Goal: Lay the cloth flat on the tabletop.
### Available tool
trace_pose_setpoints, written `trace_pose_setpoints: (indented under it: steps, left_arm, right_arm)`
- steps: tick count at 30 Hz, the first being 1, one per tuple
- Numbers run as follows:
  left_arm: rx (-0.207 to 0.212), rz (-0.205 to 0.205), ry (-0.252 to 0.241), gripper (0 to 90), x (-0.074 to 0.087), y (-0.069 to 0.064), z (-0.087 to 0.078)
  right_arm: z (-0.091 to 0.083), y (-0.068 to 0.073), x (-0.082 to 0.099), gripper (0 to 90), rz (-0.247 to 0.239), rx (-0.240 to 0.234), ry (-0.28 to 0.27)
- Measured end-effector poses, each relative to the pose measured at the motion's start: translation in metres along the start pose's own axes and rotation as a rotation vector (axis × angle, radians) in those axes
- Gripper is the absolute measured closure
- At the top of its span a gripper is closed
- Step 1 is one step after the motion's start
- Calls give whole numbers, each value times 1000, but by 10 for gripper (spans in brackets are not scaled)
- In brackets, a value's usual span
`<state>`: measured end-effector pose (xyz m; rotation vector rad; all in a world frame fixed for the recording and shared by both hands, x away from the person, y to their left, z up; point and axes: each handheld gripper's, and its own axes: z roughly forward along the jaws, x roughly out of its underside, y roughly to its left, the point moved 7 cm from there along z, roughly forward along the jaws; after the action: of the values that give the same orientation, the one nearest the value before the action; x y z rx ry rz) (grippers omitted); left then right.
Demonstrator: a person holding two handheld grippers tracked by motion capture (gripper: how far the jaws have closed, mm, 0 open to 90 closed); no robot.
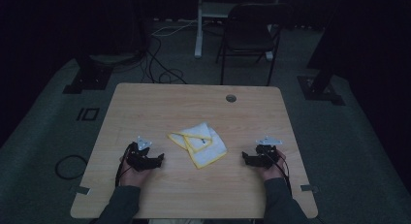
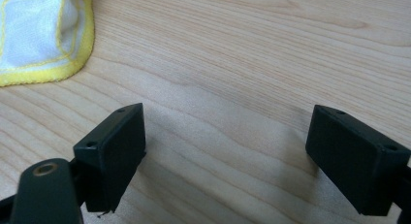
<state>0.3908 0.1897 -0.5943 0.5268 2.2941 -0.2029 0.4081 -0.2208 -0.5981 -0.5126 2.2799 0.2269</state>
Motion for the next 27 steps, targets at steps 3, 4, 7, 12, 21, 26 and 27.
trace_pose_setpoints:
  steps: [3, 4, 7, 12, 21, 26, 27]
  left_arm:
    - [5, 5, -6, 233, 0, -1, -1]
    - [6, 6, -9, 233, 0, -1, -2]
    - [8, 6, -12, 341, 0, -1, -3]
    - [26, 23, -20, 374, 0, -1, -4]
    - [51, 45, -35, 475, 1, -4, -5]
    - [54, 43, -34, 476, 0, -5, -5]
    - [56, 47, -32, 475, 1, -6, -5]
  right_arm:
    - [0, 0, 0, 142, 7, 9, 0]
    - [0, 0, 0, 142, 7, 9, 0]
    - [0, 1, 0, 142, 14, 13, 1]
    - [0, 6, 0, 141, 6, 5, 11]
    - [-7, 15, -2, 496, -23, -23, 11]
    - [-12, 26, -5, 494, -43, -53, 14]
    - [-13, 29, -5, 498, -61, -55, 13]
